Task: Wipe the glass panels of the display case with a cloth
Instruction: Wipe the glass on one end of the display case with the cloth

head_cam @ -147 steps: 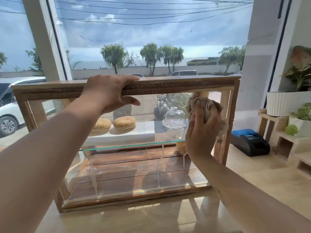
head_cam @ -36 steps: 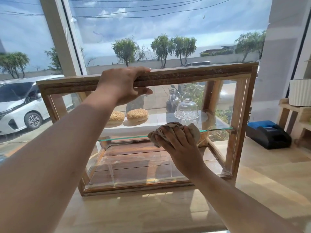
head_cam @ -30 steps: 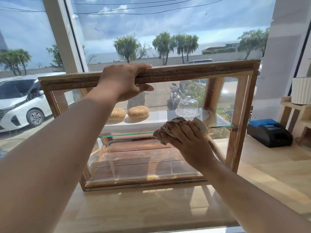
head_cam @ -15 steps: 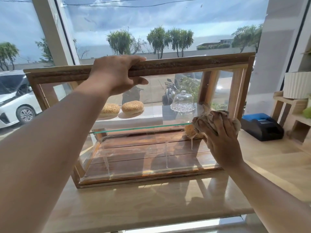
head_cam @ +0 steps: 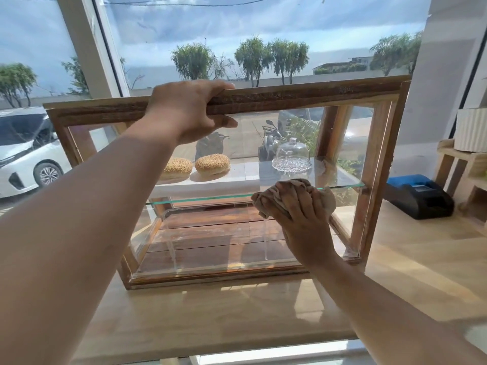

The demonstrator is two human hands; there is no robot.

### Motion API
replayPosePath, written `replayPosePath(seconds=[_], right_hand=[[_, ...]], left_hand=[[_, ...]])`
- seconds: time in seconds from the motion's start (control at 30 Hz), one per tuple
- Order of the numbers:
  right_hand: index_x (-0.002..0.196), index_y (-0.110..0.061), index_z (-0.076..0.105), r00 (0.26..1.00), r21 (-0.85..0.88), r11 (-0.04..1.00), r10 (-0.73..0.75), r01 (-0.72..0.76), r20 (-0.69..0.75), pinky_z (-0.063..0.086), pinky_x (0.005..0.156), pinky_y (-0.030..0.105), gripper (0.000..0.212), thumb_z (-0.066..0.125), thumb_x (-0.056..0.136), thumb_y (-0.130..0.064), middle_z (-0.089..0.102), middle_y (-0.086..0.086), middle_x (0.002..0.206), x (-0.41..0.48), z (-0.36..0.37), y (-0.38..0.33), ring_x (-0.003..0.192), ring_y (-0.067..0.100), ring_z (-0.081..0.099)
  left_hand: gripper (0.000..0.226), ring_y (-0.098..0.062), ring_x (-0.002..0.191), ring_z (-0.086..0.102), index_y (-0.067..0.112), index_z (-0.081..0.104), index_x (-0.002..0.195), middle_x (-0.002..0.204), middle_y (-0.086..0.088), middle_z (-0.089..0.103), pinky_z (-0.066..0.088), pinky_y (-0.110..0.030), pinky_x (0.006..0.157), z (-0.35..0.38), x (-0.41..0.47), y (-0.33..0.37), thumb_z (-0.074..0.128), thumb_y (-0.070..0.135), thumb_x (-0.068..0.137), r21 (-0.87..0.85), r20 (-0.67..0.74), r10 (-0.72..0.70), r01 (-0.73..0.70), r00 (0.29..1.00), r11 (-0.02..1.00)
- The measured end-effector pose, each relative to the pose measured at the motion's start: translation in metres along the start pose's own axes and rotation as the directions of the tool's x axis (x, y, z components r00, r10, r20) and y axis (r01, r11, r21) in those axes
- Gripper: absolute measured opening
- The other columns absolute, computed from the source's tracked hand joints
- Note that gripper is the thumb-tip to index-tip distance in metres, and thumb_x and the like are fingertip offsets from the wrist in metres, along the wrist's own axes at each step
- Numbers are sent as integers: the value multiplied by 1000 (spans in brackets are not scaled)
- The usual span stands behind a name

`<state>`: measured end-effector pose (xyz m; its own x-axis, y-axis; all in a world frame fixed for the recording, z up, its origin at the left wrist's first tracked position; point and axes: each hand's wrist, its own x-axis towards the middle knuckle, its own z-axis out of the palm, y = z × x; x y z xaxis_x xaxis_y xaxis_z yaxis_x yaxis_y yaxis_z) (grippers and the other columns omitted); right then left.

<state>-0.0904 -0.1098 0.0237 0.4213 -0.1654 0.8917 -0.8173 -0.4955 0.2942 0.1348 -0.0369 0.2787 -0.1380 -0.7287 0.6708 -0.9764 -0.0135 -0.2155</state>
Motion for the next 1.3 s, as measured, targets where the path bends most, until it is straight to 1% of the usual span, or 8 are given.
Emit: replayPosePath(seconds=[0.2,0.37,0.53,0.67,0.8,0.97,1.07,1.3], right_hand=[[146,-32,49,1000,-5,1000,-19,19,-2,23,118,54,59,53,92,-7,45,3,152,2,10,-38,138,35,38],[154,-32,33,975,-40,978,-202,206,95,26,117,56,72,51,88,-8,31,1,160,-20,14,-26,143,34,32],[154,-35,32,942,-121,937,-315,329,118,22,118,56,76,53,87,-7,27,1,162,-29,15,23,142,34,30],[155,-34,28,958,-183,943,-258,278,122,25,117,58,77,59,91,-5,21,4,164,-52,6,66,143,35,31],[154,-31,28,983,-183,973,-114,139,141,30,113,59,67,34,96,0,30,11,158,-61,-5,87,136,42,39],[149,-23,37,984,-137,990,62,-39,169,34,110,64,86,69,76,8,30,20,153,-84,-6,73,138,48,36],[150,-25,39,973,-96,991,112,-94,202,34,108,65,87,71,74,5,31,19,153,-86,-1,55,137,48,38],[148,-31,45,990,-24,999,34,-31,136,28,114,61,72,54,84,2,27,9,157,-67,7,17,139,43,34]], left_hand=[[71,-26,114,57,56,34,136,133,11,58,42,-34,77,-2,-1,-3,46,85,73,1,12,-9,9,1000,1000],[72,-25,115,57,55,33,137,134,11,57,37,-32,74,-1,-2,-3,47,84,73,12,20,-13,13,1000,1000],[72,-26,114,57,55,34,136,133,11,58,42,-35,77,-4,-1,-3,46,85,72,-5,20,-31,31,999,1000],[72,-26,115,56,55,34,137,134,11,57,43,-35,78,-4,-2,-2,46,85,72,-1,28,-29,29,999,1000],[72,-26,113,57,55,34,136,131,12,59,42,-35,77,-4,-1,-3,46,85,72,-12,19,-29,29,999,999],[72,-26,112,58,54,35,137,130,12,59,39,-33,73,-2,-1,-3,45,85,72,-10,-6,-9,9,1000,1000],[72,-26,112,58,54,36,136,130,12,60,39,-33,73,-2,-2,-6,45,86,72,-4,-17,-3,2,1000,1000],[71,-26,112,58,55,35,135,129,11,60,40,-34,76,-1,3,0,47,86,71,-26,-12,3,-3,1000,1000]])
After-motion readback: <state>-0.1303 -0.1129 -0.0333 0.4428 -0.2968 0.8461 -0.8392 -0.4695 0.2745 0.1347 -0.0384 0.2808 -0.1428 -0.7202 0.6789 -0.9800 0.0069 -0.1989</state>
